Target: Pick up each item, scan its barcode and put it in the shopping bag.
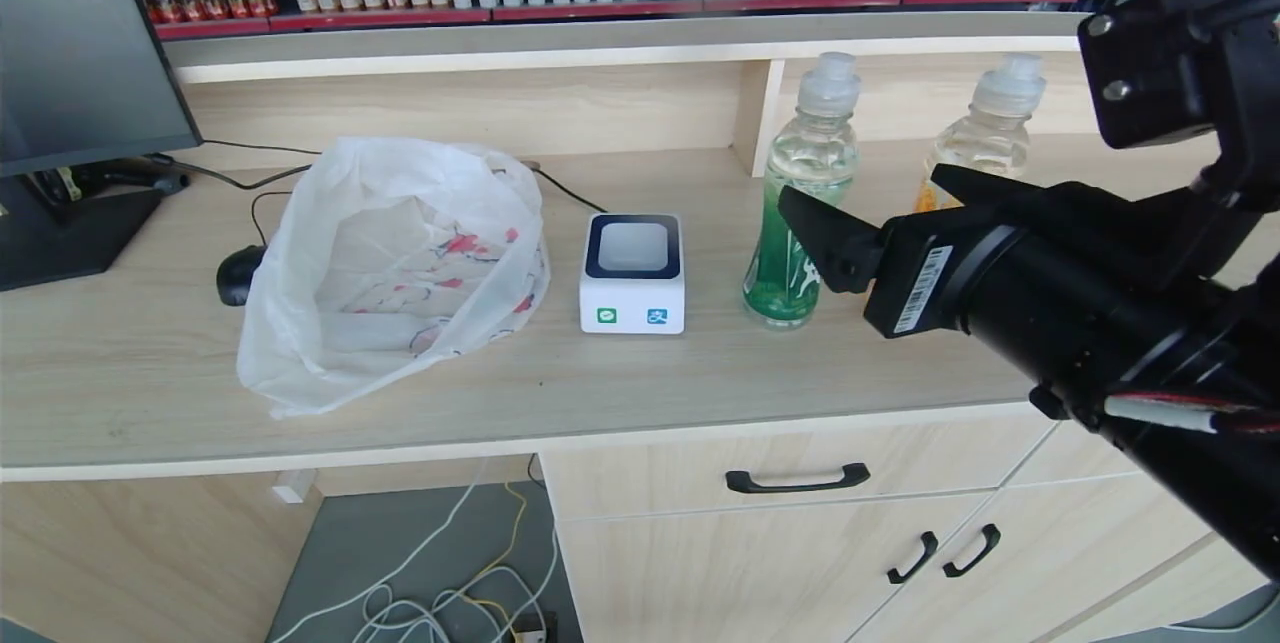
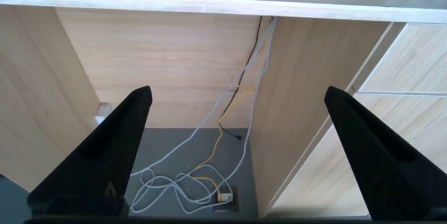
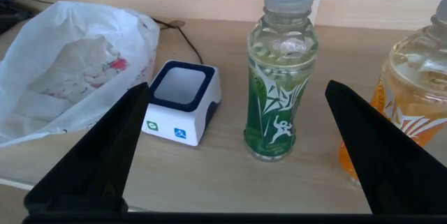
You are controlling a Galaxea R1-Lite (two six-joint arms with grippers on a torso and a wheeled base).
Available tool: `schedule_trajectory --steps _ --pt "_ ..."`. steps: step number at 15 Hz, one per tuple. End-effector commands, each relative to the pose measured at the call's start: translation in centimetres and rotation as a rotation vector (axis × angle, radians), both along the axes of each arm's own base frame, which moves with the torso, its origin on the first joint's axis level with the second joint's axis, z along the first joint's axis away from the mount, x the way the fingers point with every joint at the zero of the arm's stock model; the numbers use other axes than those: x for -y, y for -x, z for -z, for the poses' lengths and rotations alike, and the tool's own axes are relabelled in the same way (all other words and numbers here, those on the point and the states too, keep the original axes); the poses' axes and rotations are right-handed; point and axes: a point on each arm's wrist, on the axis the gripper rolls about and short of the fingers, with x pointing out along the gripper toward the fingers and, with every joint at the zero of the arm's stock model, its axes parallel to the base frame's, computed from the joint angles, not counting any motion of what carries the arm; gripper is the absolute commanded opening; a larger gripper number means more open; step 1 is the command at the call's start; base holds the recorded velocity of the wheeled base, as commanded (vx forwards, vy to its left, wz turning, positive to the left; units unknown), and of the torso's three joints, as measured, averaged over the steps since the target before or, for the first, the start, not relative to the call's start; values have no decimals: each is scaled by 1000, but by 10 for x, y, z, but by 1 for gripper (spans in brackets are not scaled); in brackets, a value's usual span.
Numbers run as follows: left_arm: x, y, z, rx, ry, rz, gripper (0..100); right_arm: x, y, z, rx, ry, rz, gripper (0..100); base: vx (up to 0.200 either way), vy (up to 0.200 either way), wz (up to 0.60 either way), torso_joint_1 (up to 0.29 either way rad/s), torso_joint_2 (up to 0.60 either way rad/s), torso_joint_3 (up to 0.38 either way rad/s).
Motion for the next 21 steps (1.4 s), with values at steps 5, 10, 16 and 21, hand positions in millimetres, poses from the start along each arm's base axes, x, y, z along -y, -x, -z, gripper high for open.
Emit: schedule_trajectory --steps 5,10,16,21 --pt "0 0 0 0 0 0 100 -25 -36 27 -49 30 43 100 0 0 0 0 0 0" --pt "0 0 0 0 0 0 100 -25 -64 34 45 90 96 100 0 0 0 0 0 0" --pt "0 0 0 0 0 0 100 -23 -83 39 96 77 126 100 0 0 0 0 0 0" --pt "0 0 0 -1 0 0 100 -19 -90 42 90 71 139 100 0 0 0 0 0 0"
